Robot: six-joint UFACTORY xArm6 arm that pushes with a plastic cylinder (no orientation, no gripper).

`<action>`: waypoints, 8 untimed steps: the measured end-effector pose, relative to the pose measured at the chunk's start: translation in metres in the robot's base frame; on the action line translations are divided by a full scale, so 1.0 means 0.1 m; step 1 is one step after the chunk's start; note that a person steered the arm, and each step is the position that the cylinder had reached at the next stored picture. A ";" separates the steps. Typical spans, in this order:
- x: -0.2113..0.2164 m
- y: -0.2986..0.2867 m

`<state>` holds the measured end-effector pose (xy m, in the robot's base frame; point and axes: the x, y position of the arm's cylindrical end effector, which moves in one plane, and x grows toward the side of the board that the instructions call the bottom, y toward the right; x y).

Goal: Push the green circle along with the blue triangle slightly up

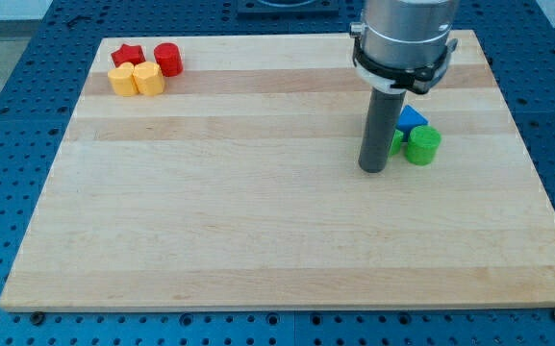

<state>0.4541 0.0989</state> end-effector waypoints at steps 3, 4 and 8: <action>0.29 -0.02; 0.62 0.07; 0.13 0.72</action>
<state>0.4667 0.1708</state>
